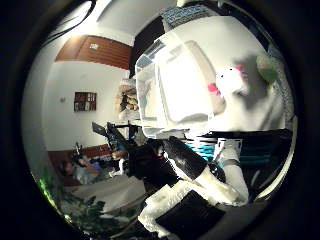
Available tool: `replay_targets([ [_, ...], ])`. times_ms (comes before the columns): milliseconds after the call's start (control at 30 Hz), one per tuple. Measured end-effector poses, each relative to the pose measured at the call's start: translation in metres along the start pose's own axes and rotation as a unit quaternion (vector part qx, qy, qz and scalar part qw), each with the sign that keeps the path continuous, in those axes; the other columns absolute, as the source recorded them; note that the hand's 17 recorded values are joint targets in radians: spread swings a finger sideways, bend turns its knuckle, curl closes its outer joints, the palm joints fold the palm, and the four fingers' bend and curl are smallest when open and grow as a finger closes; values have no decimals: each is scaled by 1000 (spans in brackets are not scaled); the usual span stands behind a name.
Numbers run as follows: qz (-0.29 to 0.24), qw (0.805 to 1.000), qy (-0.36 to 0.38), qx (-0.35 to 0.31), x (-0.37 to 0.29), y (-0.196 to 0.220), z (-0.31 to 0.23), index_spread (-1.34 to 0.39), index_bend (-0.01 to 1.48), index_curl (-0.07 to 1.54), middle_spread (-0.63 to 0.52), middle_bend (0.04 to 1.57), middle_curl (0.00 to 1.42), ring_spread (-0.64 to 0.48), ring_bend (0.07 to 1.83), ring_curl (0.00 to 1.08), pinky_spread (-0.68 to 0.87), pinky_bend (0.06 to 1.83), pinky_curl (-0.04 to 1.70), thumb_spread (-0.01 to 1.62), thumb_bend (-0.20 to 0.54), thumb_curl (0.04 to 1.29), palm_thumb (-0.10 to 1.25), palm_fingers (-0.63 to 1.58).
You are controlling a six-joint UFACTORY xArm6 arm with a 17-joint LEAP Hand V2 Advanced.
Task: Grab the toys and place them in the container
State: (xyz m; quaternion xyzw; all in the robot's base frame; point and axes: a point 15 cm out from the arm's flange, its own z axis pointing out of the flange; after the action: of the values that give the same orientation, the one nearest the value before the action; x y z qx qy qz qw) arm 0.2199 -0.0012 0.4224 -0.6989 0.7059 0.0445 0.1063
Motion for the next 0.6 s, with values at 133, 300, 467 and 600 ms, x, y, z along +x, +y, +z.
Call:
replay_targets([
  [133,-2,1000,9,11,4,-10,-3,-400,159,275,12,196,322,204,399,180,433,474,245,1175,-22,311,533,127],
  [300,0,999,44,17,23,-29,-18,-396,154,266,12,201,325,203,383,195,430,469,258,1173,-25,307,498,110],
  [467,10,997,64,37,47,-60,-22,-393,158,265,12,198,328,202,364,204,430,461,268,1174,-19,308,488,113],
  [600,57,994,78,55,92,-88,-24,-386,162,268,12,194,325,202,352,210,431,451,272,1167,-21,306,484,118],
])
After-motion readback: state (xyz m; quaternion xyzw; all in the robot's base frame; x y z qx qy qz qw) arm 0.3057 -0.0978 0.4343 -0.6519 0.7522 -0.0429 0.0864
